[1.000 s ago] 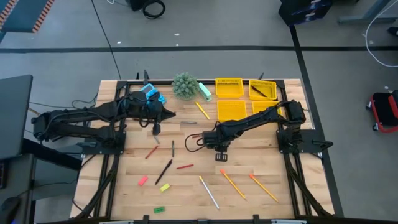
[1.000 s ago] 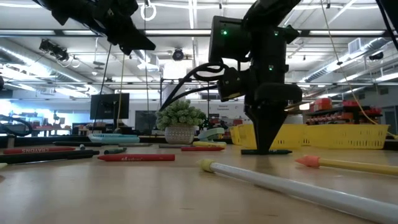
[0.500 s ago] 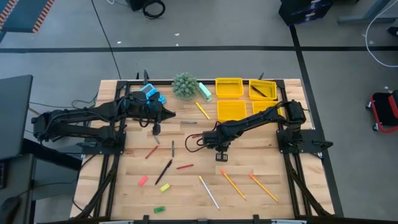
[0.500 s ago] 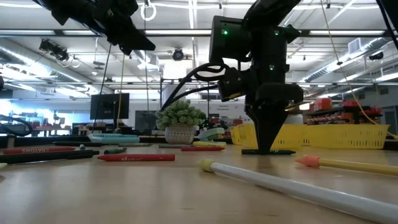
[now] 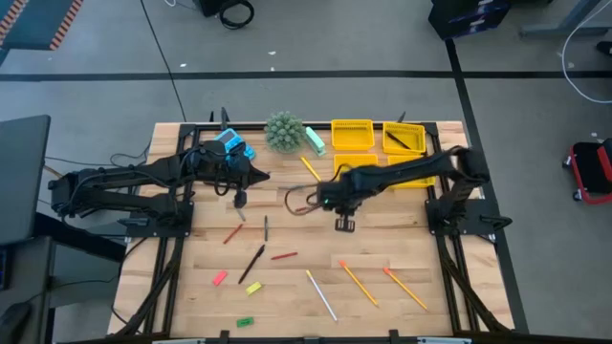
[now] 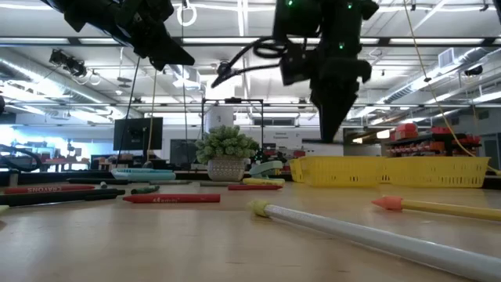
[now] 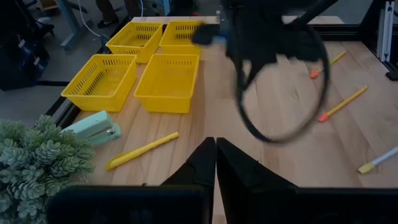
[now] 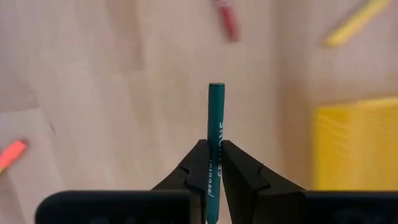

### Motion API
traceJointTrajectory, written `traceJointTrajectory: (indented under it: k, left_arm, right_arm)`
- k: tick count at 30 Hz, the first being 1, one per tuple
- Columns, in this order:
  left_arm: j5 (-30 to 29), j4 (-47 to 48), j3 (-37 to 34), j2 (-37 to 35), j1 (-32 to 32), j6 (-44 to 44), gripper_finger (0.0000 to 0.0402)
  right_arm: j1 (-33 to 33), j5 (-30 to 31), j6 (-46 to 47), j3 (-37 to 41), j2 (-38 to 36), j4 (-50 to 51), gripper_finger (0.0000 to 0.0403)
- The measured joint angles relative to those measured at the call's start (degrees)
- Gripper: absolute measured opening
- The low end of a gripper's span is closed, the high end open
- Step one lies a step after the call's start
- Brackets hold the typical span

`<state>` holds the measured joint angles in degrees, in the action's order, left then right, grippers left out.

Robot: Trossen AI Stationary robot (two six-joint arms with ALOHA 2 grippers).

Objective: Sort crayons/erasers/pens/pencils in bins
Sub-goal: Put the right green crayon into the bottom left yellow bin

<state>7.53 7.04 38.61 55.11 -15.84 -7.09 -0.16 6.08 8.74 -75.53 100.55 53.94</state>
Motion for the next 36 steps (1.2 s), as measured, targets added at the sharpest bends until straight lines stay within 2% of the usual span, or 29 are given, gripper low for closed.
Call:
traceJointTrajectory:
  k: [5,10,19,27,36]
  left_arm:
    - [0.0,0.1,0.0,0.0,0.0,0.0,0.0015]
    - [0.0,0.1,0.0,0.0,0.0,0.0,0.0015]
    - [0.0,0.1,0.0,0.0,0.0,0.0,0.0020]
    - [0.0,0.6,0.0,0.0,-0.1,0.3,0.0016]
    - [0.0,0.9,0.0,0.0,-0.1,0.5,0.0022]
  right_arm:
    - [-4.7,3.9,-2.1,0.0,-6.1,3.5,0.0042]
    - [-10.7,6.3,-6.5,0.0,-8.7,3.8,0.0042]
    - [-18.4,5.2,-14.7,0.0,-2.4,3.5,0.0042]
    - [-22.8,2.4,-16.5,0.0,3.8,3.5,0.0042]
    - [-25.4,-0.2,-17.8,4.5,4.8,-2.6,0.0042]
